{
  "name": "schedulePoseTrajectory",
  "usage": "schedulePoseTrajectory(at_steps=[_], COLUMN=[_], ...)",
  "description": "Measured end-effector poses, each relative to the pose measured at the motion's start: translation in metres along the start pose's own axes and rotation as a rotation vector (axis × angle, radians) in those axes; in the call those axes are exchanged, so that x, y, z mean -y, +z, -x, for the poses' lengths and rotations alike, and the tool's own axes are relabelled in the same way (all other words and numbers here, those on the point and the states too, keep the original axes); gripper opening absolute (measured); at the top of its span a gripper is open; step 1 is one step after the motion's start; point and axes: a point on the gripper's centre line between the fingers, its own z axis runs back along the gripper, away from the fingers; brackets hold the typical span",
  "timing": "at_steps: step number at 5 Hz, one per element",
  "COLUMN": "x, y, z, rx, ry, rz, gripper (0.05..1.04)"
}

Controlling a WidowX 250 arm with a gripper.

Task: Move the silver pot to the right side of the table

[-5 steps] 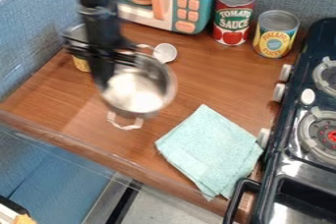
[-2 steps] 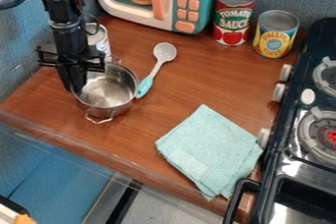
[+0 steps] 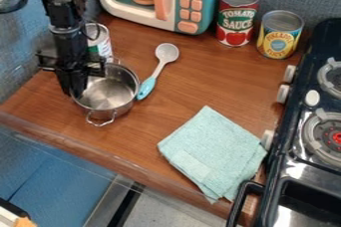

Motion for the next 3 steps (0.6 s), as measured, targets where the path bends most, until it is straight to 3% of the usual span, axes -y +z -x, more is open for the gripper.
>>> schedulePoseTrajectory(at_steps=[1,2,3], x=[-0.002,-0.003,0.001], y=[0.011,0.038,0.061], z=[0.002,0.003,0.009], rx=[0.042,0.123,0.152], ry=[-0.025,-0.084,-0.149], rz=[-0.01,-0.01,0.033], gripper=[0.569,0.871,1.009])
